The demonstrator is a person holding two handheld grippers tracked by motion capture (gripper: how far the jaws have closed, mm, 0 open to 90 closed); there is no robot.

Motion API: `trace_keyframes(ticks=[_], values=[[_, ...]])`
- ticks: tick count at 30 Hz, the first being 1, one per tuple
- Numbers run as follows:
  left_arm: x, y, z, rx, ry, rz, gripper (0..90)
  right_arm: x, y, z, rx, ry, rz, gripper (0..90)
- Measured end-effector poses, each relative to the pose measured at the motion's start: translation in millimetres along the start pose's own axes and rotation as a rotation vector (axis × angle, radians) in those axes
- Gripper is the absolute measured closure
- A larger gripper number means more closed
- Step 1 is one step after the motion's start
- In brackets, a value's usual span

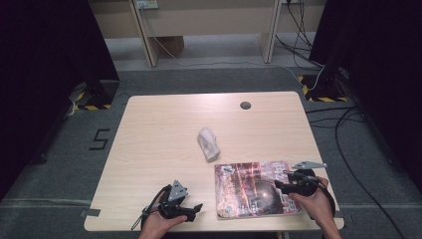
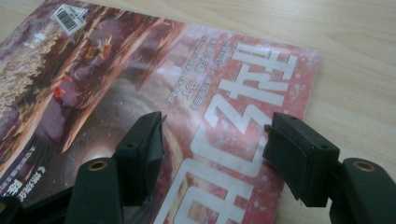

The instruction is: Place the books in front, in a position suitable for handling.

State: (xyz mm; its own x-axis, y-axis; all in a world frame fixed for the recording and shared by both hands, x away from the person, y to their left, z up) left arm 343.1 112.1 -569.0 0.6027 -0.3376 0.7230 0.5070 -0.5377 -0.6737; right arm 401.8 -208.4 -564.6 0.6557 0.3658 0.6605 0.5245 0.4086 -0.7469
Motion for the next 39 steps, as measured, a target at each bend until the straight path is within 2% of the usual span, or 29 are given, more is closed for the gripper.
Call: trace_keyframes(ticks=[11,21,27,33,34,39], values=[[-0.6,1.1,-0.5,0.001,0.006,0.005,21.1,-8.9,-4.4,7.7,0.009,-0.015,-0.014,35.6],[6.4,7.3,-7.1,-0.003,0.014,-0.022,21.1,-19.9,-11.7,20.5,0.011,-0.039,-0.035,33.6],[16.9,15.1,-12.2,-0.018,-0.015,-0.039,20.6,-33.5,-20.2,27.9,-0.010,-0.043,-0.031,31.4],[26.9,25.2,-19.9,-0.016,0.008,-0.037,20.0,-40.2,-28.7,31.3,-0.022,-0.043,-0.038,30.0],[30.0,31.4,-22.0,-0.008,0.021,-0.036,20.0,-42.8,-32.9,32.8,-0.034,-0.044,-0.041,30.0],[35.9,39.0,-23.6,0.003,0.019,-0.046,20.5,-50.4,-36.4,32.5,-0.060,-0.077,-0.022,29.6]])
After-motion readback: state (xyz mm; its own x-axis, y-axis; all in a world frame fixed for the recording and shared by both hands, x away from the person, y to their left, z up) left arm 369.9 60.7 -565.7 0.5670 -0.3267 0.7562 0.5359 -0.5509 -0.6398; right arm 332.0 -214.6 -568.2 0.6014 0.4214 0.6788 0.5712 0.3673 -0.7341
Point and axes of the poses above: each handheld gripper's, and its own axes: y roughly forward along the jaws, x roughly out of its top, z roughly to its left, the point moved 10 cm from there along y, roughly forward along the jaws, and after that the axes turned 7 degrees about -y, right-handed, at the moved point
